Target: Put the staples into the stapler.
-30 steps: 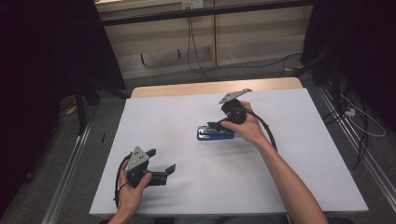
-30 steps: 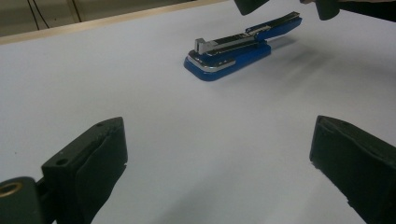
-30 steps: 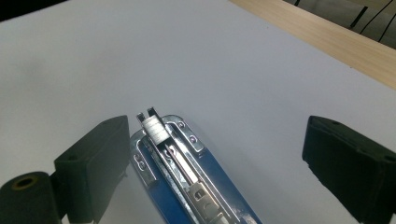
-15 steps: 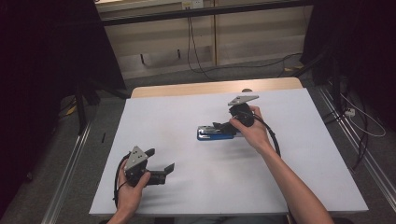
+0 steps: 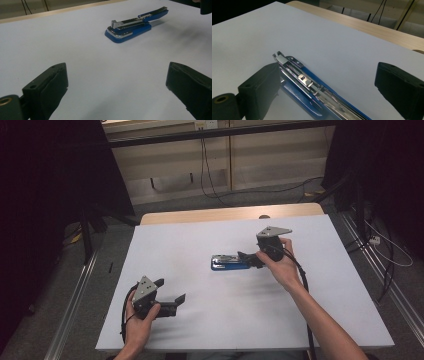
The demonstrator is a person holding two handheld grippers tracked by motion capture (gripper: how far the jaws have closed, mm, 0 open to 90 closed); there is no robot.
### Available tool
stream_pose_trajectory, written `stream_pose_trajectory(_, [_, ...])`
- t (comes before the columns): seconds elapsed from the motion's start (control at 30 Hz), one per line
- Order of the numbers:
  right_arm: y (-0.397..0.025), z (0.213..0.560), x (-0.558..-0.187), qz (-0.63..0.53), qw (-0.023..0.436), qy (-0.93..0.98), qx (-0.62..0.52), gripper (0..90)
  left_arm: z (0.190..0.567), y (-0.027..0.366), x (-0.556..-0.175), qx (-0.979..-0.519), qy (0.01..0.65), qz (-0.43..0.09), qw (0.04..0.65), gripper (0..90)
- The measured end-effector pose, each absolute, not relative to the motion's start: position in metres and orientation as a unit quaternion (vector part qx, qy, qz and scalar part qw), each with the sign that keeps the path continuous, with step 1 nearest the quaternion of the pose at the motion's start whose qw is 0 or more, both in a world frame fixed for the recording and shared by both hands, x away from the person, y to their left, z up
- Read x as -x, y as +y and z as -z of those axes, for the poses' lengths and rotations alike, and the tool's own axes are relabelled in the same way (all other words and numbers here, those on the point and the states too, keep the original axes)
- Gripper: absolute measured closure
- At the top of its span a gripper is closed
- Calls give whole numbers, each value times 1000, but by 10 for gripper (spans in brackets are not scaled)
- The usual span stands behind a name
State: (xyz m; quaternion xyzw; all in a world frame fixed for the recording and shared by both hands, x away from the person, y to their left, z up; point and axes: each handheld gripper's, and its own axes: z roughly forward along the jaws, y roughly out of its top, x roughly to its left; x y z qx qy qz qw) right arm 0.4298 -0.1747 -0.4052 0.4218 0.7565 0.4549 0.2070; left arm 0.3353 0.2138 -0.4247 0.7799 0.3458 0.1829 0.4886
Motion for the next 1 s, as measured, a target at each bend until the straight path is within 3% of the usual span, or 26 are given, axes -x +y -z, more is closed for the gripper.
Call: stream_pose_trajectory(1.0, [-221, 419, -378, -453, 262, 712, -468, 60, 423, 228, -337, -759, 374, -200, 493, 43])
